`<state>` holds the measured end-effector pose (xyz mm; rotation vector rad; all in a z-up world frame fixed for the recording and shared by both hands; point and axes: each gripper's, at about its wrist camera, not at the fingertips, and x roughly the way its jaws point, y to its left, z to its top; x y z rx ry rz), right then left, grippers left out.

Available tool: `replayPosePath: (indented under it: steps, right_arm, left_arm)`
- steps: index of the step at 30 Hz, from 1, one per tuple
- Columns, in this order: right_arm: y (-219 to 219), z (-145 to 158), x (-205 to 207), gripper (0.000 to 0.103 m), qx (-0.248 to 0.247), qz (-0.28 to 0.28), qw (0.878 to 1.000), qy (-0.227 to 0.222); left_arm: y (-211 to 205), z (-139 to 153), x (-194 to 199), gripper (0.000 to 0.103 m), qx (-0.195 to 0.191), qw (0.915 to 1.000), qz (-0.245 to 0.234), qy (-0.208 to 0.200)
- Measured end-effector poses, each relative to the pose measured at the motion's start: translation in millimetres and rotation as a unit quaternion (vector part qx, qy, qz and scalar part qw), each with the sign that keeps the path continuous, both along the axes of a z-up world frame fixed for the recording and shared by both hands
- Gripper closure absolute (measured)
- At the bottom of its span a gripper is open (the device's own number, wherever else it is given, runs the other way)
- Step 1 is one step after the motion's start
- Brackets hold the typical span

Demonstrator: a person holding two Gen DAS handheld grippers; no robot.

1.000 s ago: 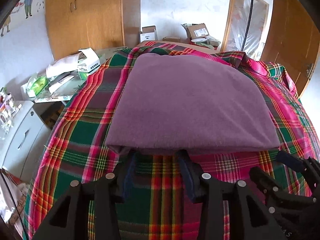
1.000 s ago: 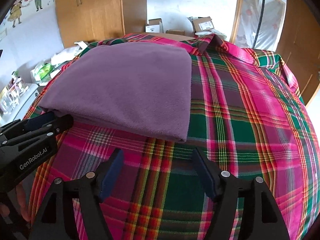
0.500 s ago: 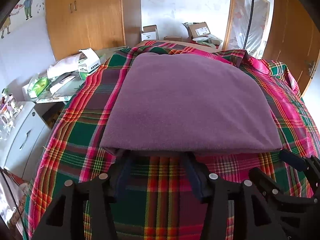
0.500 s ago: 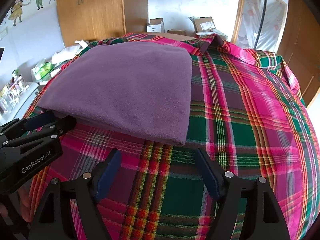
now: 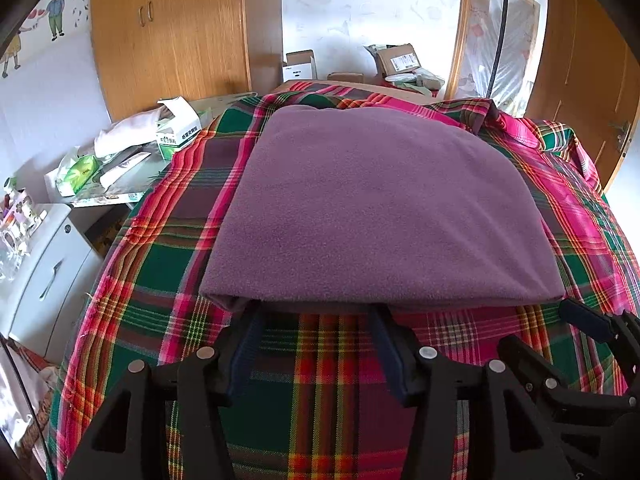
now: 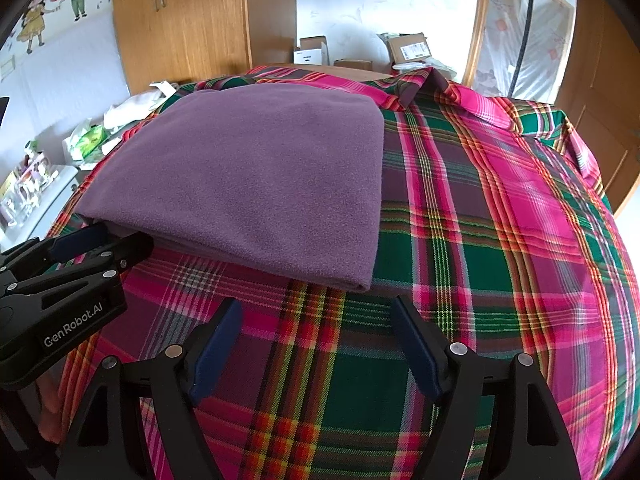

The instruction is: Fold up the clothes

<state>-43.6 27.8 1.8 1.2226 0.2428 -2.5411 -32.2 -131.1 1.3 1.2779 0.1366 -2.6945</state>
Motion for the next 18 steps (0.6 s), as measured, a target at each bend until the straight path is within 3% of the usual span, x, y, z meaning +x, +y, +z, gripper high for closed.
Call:
replayPosePath:
  steps: [18]
  right_arm:
    - [0.0, -0.1, -0.6, 0.025, 0.001, 0.001, 1.000, 0.000]
  left_arm:
    - [0.9, -0.2, 1.8, 0.047, 0.000, 1.0000, 0.000, 0.000]
